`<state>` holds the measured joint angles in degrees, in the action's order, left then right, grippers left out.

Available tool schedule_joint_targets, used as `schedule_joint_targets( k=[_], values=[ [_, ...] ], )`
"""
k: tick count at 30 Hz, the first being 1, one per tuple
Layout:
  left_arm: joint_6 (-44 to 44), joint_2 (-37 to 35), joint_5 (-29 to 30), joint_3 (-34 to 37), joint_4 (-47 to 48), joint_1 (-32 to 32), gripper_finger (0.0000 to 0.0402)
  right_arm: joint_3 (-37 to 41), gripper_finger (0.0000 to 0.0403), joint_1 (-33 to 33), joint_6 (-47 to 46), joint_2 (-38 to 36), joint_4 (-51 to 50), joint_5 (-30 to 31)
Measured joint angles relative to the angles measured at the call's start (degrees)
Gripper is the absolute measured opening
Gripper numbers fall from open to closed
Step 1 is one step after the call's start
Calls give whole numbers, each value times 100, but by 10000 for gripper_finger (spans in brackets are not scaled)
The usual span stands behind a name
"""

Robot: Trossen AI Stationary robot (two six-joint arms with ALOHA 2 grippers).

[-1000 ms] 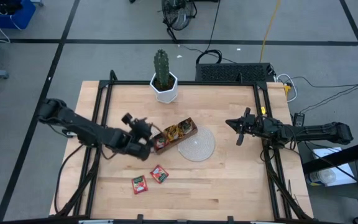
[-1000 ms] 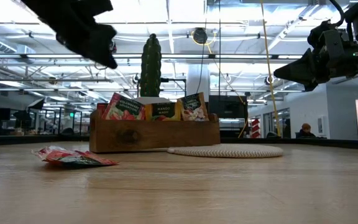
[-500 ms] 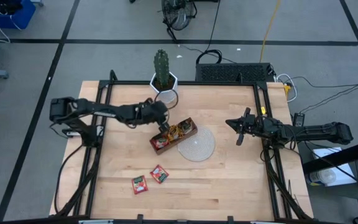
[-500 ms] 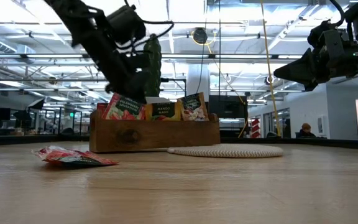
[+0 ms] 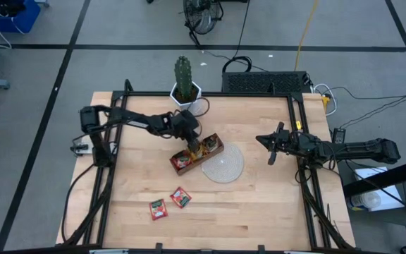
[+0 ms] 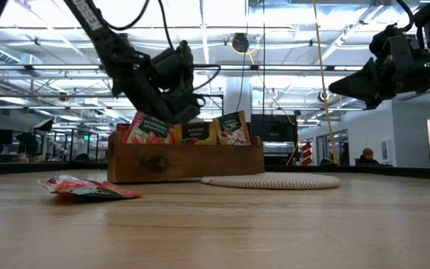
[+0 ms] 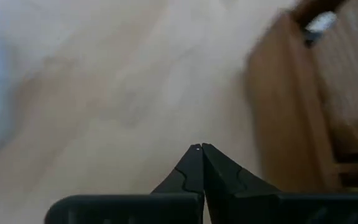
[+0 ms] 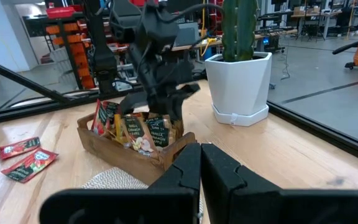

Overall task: Pick & Place Tea
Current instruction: Adjust the wooden organizer, then put the red tea bag into the left section of the wooden organizer

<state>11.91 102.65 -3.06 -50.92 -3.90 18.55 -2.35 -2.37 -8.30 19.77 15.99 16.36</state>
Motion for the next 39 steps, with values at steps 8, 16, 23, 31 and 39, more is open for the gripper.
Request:
schedule_joint_targets(
  k=[8,16,23,31,39],
  values=[
    [-459,498,-322,-546,-65,-180,5,0,0,-1,-2,1,0,-2],
    [-971,463,-1175,-851,-73,-219,4,0,0,-2,-2,0,0,-2],
    [-1071,463,-1769,-861,-12,-219,3,0,0,-2,-2,0,0,0],
    [-1074,463,-2248,-861,-8,-219,4,0,0,-2,-2,2,0,0],
    [-1142,-17,-2226,-855,372,-219,8,0,0,-1,-1,1,0,-1]
  ],
)
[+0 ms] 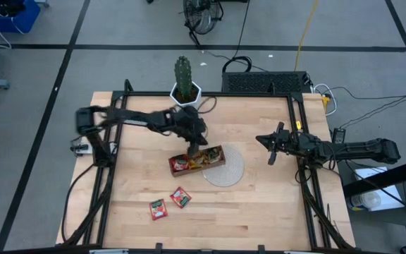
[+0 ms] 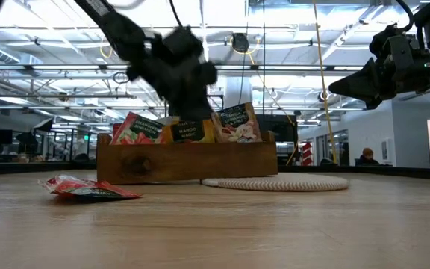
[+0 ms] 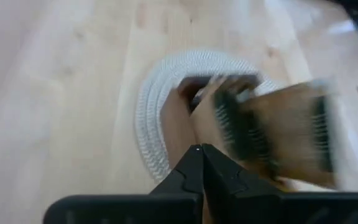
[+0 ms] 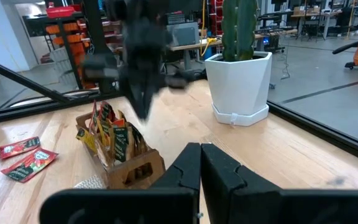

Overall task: Pick & Place Tea
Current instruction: Put the red tea bag into the left section of the wooden organizer

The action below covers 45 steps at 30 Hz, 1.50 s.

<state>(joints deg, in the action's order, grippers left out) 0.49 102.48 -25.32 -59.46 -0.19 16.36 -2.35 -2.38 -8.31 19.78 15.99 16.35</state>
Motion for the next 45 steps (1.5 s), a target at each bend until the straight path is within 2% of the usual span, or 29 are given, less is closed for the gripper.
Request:
schedule_joint_targets(
  k=[3,7,11,15,18,23,27,31,35,38,40,45],
  values=[
    [-120,-756,381,-2,800,-105,3,0,0,-2,0,-1,0,1],
    [-124,-1882,1474,-2,2208,-768,10,0,0,-1,0,-1,0,0],
    [1314,-2618,1995,-8,3570,-1799,19,0,0,0,-1,0,-1,1],
    [3111,-2767,2794,-7,4182,-3216,35,0,0,0,-1,0,-2,1],
    [4281,-2548,3313,-4,4252,-4171,57,0,0,1,0,2,-2,1],
    [6255,-1903,3401,-2,4060,-5237,116,0,0,1,1,-1,0,1],
    [8107,-1329,2985,0,3371,-5513,170,0,0,-1,1,2,-2,1],
    [9190,-820,2355,-2,2550,-5569,203,0,0,0,0,1,-2,1],
    [10137,-365,1882,0,2540,-5467,207,0,0,1,1,1,-2,1],
    [10772,-280,1494,0,2806,-5256,199,0,0,-1,-1,2,-2,1],
    [11084,-270,1643,0,3011,-5180,193,0,0,-1,0,-1,-2,0],
    [11826,-272,2447,0,3255,-5139,187,0,0,1,-1,2,-2,1]
  ],
)
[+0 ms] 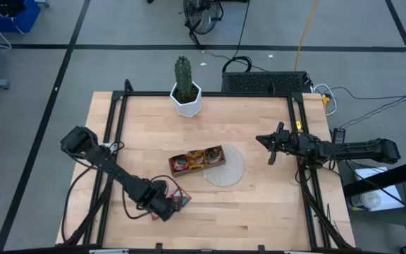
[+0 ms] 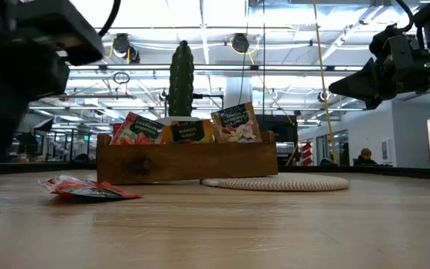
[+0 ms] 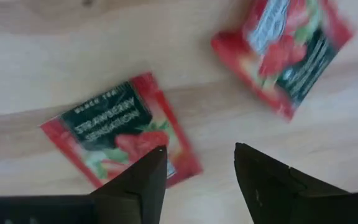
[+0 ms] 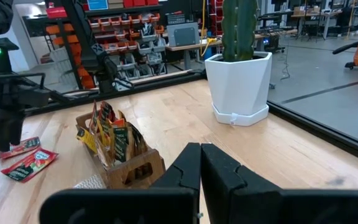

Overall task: Pick & Place Tea
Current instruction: Put the red tea bag into the left section of the wooden organizer

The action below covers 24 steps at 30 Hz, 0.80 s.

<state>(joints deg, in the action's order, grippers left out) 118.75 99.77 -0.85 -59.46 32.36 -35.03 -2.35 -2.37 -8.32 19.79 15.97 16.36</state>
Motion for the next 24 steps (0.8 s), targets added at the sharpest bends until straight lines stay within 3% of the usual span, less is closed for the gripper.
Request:
schedule_joint_targets(
  k=[3,12,24],
  values=[
    [535,0,-1,0,-11,-32,188,0,0,-1,1,-1,0,0],
    [1901,0,-922,0,768,-268,189,0,0,0,2,-2,0,-1],
    [2048,2,-769,74,770,-297,189,0,0,-2,0,-2,0,0]
  ],
)
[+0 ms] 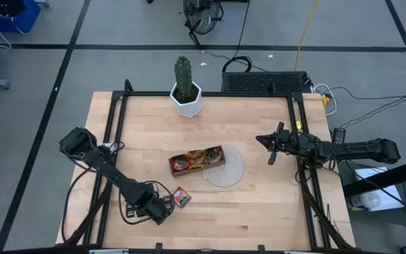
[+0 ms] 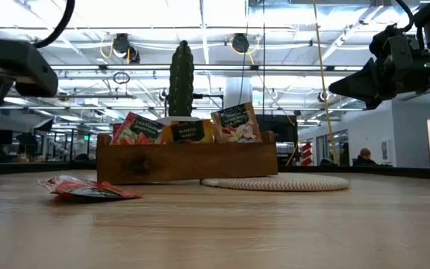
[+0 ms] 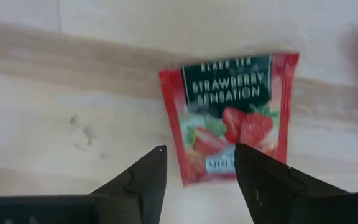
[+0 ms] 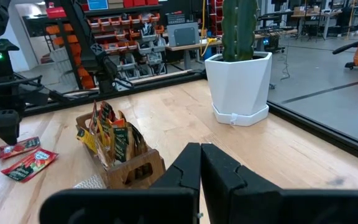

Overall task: Pick & Place Tea
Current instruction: Put the red tea bag into the left section of the wooden organizer

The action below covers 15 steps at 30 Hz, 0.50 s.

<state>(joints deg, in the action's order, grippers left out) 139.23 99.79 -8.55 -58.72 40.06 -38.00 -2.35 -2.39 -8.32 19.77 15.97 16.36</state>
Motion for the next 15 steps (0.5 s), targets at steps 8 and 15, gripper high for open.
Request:
schedule_joint_targets(
  k=[8,15],
  values=[
    [-276,475,15,-14,-245,-4,189,0,0,0,2,2,0,0],
    [-528,579,5,-18,-262,-46,189,0,0,2,2,2,2,0]
  ],
)
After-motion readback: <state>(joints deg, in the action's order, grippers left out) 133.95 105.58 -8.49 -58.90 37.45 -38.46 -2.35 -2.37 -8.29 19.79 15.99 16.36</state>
